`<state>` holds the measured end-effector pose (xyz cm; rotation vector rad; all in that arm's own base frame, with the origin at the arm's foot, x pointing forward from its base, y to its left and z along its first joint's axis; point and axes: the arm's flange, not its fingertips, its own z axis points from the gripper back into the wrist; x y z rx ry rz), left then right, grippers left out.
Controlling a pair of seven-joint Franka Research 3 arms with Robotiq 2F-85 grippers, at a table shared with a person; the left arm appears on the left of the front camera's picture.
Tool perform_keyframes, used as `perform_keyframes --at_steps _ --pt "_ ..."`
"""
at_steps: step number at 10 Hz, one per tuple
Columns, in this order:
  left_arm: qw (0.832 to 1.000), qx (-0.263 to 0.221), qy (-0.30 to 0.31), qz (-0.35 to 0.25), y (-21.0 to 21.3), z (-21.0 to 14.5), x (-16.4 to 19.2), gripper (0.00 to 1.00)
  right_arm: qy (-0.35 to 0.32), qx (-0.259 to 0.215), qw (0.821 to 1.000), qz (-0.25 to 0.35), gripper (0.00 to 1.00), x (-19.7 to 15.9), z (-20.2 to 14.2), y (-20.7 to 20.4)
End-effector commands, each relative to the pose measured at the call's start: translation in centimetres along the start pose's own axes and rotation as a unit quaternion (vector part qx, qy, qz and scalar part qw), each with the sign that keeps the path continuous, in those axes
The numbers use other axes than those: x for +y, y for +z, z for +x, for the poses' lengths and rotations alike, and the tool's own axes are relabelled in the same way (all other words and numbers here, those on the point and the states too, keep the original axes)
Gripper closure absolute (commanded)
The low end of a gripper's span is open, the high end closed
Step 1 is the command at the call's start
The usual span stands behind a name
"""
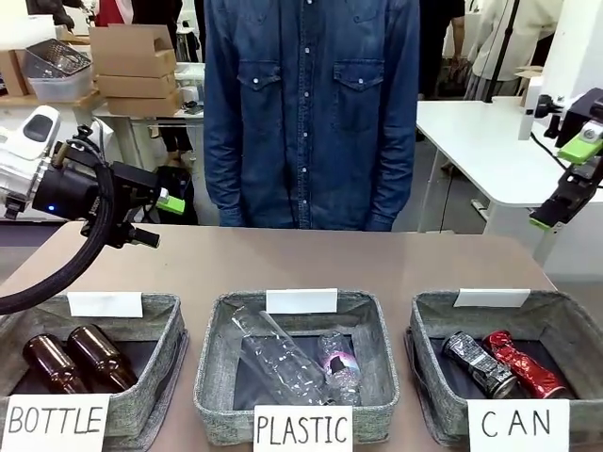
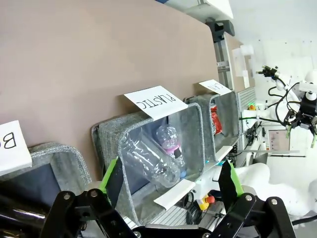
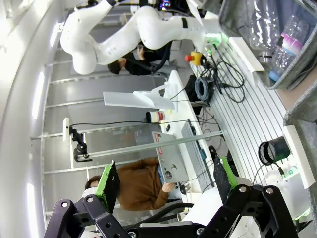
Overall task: Sort the can waste into the basket.
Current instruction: Pick up the can waste from the table and place it in the right Fabric basket.
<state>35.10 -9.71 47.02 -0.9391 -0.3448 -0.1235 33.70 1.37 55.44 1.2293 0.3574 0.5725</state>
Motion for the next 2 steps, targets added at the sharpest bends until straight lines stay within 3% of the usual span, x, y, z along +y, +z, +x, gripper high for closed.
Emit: perform_keyframes --at_steps 1,2 --pt "1.0 0.004 0.004 0.0 0.07 -0.11 -0.03 0.0 0.001 0.002 1.0 -0.003 0.0 0.13 -0.18 0.09" --pt "1.0 0.004 0.004 0.0 0.07 -0.11 -0.03 0.0 0.001 0.002 1.0 -0.003 0.0 0.13 -0.18 0.09"
